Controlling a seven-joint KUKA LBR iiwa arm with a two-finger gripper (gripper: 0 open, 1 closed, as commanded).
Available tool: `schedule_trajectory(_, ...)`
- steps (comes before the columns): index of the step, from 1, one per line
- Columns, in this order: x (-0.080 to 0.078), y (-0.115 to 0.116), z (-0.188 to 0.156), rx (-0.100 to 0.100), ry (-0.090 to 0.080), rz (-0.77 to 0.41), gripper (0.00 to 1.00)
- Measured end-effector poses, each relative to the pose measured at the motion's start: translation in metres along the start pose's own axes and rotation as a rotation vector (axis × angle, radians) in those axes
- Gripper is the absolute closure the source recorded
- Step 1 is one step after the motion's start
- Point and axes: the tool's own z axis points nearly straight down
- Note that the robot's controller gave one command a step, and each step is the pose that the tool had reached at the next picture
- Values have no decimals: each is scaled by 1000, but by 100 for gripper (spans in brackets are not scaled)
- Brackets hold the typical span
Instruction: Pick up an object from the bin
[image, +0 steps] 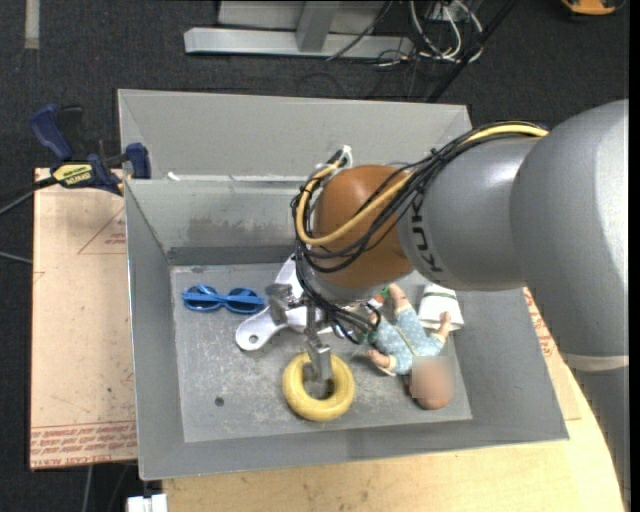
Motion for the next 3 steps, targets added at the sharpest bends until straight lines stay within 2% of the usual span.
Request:
schedule_trajectory(1, 26, 18, 1, 1, -9, -266, 0)
schedule_trajectory(2, 56, 42, -1, 2, -15, -126, 100)
schedule_trajectory(3, 56, 42, -1, 2, -15, -125, 100)
